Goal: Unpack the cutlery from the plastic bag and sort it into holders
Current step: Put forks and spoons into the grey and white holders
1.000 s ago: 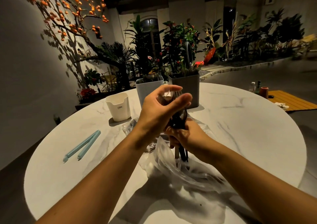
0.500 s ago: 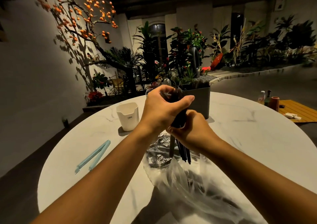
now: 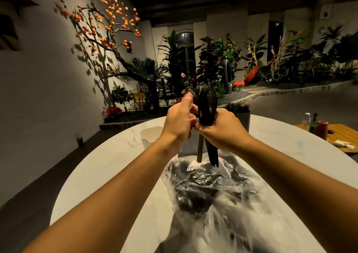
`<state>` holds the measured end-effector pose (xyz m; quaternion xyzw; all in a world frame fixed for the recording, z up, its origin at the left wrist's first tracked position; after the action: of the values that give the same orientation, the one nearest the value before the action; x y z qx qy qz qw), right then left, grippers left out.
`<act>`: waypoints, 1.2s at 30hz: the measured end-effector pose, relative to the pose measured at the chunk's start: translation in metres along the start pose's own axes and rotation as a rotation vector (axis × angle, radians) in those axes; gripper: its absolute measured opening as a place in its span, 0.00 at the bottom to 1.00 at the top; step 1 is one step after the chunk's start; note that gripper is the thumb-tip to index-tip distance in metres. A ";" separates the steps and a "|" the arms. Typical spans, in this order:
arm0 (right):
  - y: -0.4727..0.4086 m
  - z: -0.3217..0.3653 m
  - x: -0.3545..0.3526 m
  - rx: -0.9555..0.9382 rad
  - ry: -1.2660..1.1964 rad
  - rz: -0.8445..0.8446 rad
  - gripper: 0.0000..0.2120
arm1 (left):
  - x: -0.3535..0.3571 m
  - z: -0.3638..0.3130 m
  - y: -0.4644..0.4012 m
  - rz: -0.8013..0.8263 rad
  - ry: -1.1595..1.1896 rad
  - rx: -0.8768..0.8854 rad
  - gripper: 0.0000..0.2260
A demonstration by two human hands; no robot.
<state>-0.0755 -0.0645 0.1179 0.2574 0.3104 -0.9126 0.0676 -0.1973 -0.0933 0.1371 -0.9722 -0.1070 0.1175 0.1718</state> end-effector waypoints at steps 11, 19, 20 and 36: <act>-0.082 -0.005 0.001 -0.009 0.117 0.015 0.14 | -0.011 0.001 -0.073 -0.055 -0.173 0.067 0.13; -0.154 -0.014 -0.003 -0.051 0.175 -0.105 0.14 | -0.021 0.008 -0.137 -0.089 -0.217 0.097 0.09; -0.164 -0.017 -0.003 -0.041 0.174 -0.130 0.14 | -0.021 0.010 -0.145 -0.086 -0.222 0.091 0.09; -0.212 -0.088 0.033 0.129 0.321 -0.024 0.19 | -0.010 0.079 -0.202 0.052 -0.305 -0.068 0.13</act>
<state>-0.1265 0.1593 0.1543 0.4000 0.2612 -0.8785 -0.0104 -0.2613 0.1139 0.1389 -0.9509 -0.1105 0.2643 0.1176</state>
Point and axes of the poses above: each hand's wrist, its own y-axis away from the middle knuckle, its own x-axis out of the palm, z = x × y, the point moved 2 cm from there along -y, towards the middle knuckle, and after that the axes turned 7 degrees about -y, right-handed, at the moved point
